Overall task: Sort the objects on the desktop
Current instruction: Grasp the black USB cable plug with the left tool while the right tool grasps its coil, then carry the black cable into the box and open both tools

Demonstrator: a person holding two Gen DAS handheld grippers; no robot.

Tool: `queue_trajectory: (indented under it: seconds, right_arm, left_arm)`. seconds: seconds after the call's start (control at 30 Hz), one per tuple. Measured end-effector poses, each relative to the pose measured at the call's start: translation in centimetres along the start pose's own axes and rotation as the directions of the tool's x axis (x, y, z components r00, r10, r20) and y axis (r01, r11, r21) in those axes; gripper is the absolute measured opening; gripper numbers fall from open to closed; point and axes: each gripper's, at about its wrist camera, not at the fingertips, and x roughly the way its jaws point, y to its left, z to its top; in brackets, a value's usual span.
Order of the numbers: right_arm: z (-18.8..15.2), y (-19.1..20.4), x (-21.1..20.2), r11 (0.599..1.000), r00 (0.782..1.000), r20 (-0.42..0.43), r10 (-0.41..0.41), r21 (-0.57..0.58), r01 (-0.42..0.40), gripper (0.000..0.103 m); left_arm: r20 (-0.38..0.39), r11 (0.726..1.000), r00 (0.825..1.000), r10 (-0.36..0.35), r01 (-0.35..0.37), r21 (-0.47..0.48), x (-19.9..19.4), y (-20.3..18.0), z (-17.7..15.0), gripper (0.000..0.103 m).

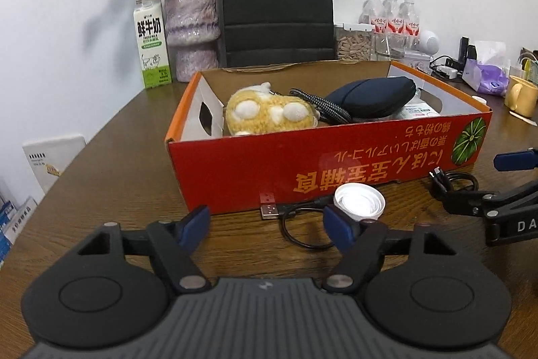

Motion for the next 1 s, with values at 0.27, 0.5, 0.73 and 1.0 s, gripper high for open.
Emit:
queue_trajectory:
  seconds: [0.27,0.5,0.73,1.0]
  right_arm:
    - [0.0,0.0,0.8,1.0,1.0,-0.013,0.007,0.009,-0.007,0.099]
    - [-0.2,0.2,1.0,0.999,0.999,-0.027,0.042,0.003,-0.042,0.05]
    - [-0.5,0.9,-0.5,0.997,0.998,0.006,0.069,-0.02,-0.069,0.048]
    - [-0.5,0.4,-2.7,0.997,0.995,0.053,0.082,-0.001,-0.082,0.048]
  left_arm:
    - [-0.048,1.0,0.999,-0.026,0.026,-0.006,1.1,-0.4,-0.1,0.049]
    - [-0.074,0.996,0.995,-0.062,0.057,-0.063,1.9,-0.2,0.1,0.005]
    - [-0.041,0.998,0.999,-0.033,0.031,-0.064,0.4,0.0,-0.3,0.004]
    - [0.018,0.996,1.0,-0.007,0.008,-0.084,-2.6,0.9,-0.2,0.004]
